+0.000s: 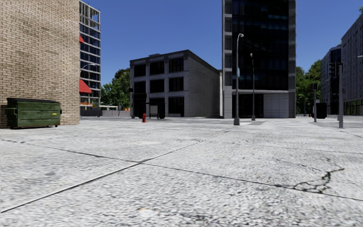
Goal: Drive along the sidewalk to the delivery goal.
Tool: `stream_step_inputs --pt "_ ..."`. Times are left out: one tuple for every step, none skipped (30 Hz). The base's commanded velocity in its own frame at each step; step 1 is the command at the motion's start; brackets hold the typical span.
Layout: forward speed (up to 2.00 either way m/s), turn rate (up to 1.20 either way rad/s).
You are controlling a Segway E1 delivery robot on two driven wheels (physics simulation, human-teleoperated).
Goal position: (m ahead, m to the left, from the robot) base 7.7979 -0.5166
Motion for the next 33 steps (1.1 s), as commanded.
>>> stream_step_inputs --pt "2.00 -0.05" --pt "2.00 -0.09" --pt "2.00 -0.11" --pt "2.00 -0.11" --pt "2.00 -0.15" --pt "2.00 -0.20" --pt "2.00 -0.23" --pt "2.00 -0.25" --pt "2.00 -0.26" --pt "2.00 -0.26" --pt "2.00 -0.26" --pt "2.00 -0.26" --pt "2.00 -0.26" --pt "2.00 -0.26" --pt "2.00 -0.26" --pt "2.00 -0.26" --pt "2.00 -0.29" --pt "2.00 -0.31" --pt "2.00 -0.31" --pt "2.00 -0.32" --pt "2.00 -0.32" --pt "2.00 -0.32" --pt "2.00 -0.32" --pt "2.00 -0.32" --pt "2.00 -0.32" --pt "2.00 -0.32" --pt "2.00 -0.32" --pt "2.00 -0.32" --pt "2.00 -0.32" --pt "2.00 -0.32" --pt "2.00 -0.32" --pt "2.00 -0.32" --pt "2.00 -0.32"
